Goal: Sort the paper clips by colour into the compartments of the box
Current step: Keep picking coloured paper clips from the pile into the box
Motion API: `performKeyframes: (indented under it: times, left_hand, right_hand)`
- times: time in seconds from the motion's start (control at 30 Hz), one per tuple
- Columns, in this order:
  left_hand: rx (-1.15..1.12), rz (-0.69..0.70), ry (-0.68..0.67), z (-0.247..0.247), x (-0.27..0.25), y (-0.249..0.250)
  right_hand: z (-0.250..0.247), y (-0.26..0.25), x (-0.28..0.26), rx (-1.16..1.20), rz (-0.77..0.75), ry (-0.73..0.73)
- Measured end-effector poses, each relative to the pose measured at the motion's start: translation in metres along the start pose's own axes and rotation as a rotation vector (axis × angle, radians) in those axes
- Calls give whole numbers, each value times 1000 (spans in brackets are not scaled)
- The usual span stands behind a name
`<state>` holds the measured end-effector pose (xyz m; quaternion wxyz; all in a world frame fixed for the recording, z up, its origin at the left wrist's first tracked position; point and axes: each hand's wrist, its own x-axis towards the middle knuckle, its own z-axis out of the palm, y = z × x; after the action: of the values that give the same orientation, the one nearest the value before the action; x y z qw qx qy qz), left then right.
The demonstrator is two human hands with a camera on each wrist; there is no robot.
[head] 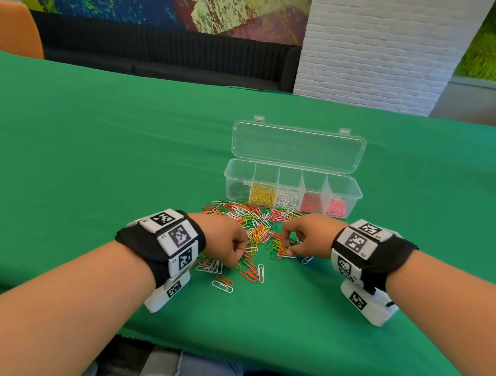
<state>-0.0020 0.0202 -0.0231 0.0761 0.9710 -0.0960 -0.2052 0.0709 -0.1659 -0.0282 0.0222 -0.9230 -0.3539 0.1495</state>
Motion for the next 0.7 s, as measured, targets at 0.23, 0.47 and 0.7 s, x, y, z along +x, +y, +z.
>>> performKeyframes:
  times: [0.23,0.47,0.7]
  left_hand:
    - [-45,-51,37,0,1,-4]
    - [-162,-94,126,-13,-5,-13]
    - [-164,-93,93,-15,-4,-5]
  right_hand:
    - [1,0,1,-4,37,-1]
    - [1,-1,-4,-12,93,33]
    - [2,-2,-2,17,47,14]
